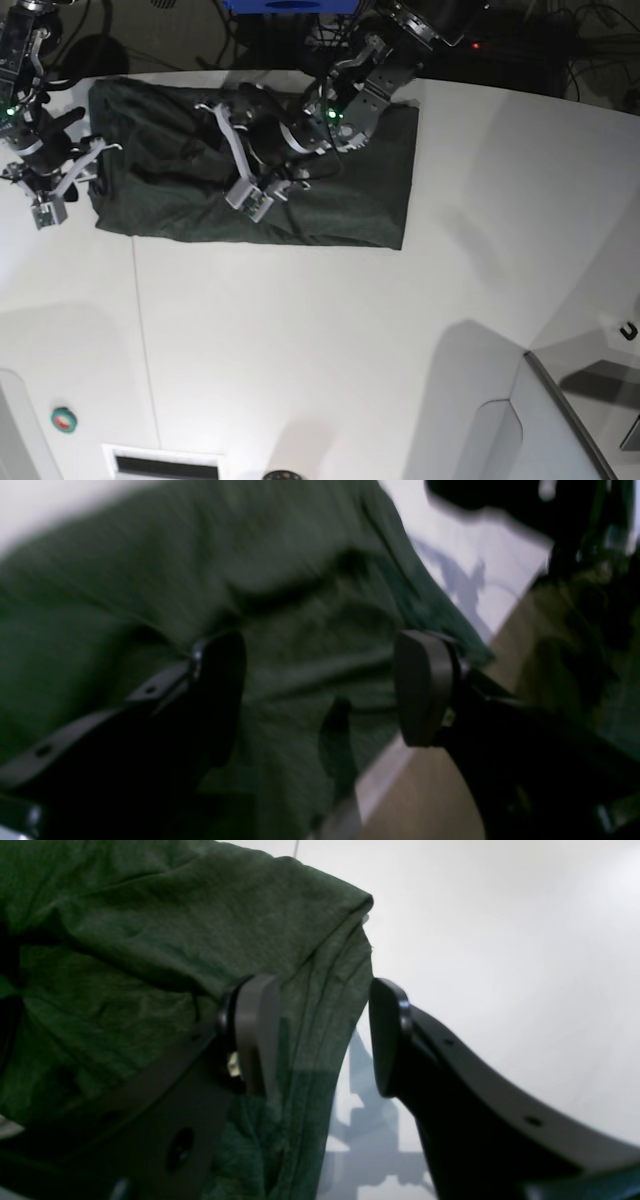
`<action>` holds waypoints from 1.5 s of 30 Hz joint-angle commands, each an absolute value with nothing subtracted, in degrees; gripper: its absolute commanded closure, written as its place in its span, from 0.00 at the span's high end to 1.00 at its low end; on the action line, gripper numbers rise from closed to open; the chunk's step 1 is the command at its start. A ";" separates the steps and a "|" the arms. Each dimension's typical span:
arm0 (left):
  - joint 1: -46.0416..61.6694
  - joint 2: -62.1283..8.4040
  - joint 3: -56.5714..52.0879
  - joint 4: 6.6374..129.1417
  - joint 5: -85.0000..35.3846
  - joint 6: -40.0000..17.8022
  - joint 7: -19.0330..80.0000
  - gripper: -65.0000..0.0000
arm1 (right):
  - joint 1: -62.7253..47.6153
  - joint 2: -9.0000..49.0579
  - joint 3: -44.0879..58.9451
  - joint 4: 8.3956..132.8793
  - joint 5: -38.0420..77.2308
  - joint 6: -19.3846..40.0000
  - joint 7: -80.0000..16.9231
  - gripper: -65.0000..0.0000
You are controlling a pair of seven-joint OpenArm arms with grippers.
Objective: Layout the t-shirt on the table in an organized manner, then fold the t-shirt properly
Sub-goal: 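Release the shirt with the left gripper and raise it away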
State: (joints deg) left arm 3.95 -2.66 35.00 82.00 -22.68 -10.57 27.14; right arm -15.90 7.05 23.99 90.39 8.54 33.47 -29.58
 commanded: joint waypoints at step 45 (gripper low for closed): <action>31.08 -12.35 -44.35 89.54 -23.25 -15.87 25.89 0.00 | -4.88 7.87 -23.96 87.52 8.66 13.93 -32.04 0.42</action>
State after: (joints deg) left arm 30.83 -11.42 -43.81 88.73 -22.81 -15.86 27.09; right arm -5.74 7.99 -24.01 86.50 8.34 14.28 -33.30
